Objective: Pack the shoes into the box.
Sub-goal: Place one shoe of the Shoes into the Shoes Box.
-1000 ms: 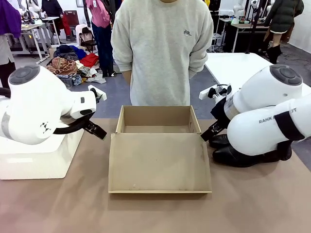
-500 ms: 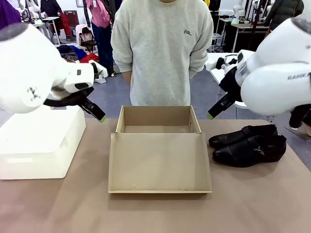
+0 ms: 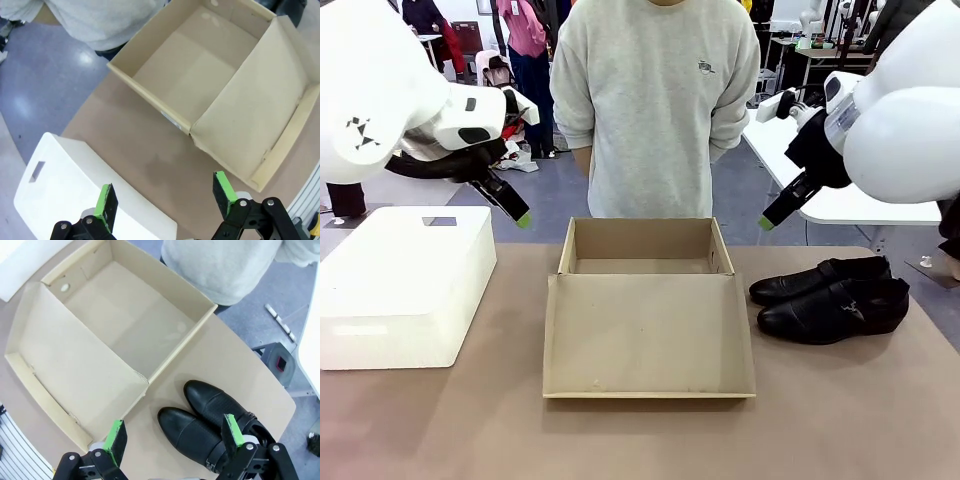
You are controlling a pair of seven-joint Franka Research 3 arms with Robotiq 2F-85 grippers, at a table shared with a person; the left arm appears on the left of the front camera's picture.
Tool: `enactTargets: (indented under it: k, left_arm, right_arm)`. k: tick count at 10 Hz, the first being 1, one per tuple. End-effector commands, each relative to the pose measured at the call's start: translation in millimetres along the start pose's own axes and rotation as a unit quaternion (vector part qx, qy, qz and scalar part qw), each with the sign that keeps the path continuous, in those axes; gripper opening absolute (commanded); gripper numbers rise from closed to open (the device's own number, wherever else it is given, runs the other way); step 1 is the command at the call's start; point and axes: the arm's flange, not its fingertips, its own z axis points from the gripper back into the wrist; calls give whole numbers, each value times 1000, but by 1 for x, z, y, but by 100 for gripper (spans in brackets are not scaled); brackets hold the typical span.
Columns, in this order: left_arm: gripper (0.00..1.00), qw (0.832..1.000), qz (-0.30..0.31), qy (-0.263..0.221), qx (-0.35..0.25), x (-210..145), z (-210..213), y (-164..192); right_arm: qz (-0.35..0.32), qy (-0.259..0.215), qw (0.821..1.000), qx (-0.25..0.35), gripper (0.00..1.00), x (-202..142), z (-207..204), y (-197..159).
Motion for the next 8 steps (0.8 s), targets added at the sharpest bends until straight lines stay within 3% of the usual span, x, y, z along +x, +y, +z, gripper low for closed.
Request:
enactTargets:
  k: [1, 5, 8]
  left_arm:
    - [100, 998, -40, -35, -36, -1, 9, 12]
    - [100, 980, -147, -91, -101, 3, 33, 25]
    - [100, 956, -185, -152, -170, 5, 45, 40]
  right_arm:
    - [35, -46, 997, 43, 100, -5, 6, -11]
    - [110, -122, 978, 125, 100, -3, 25, -18]
    - [149, -179, 956, 177, 100, -4, 31, -22]
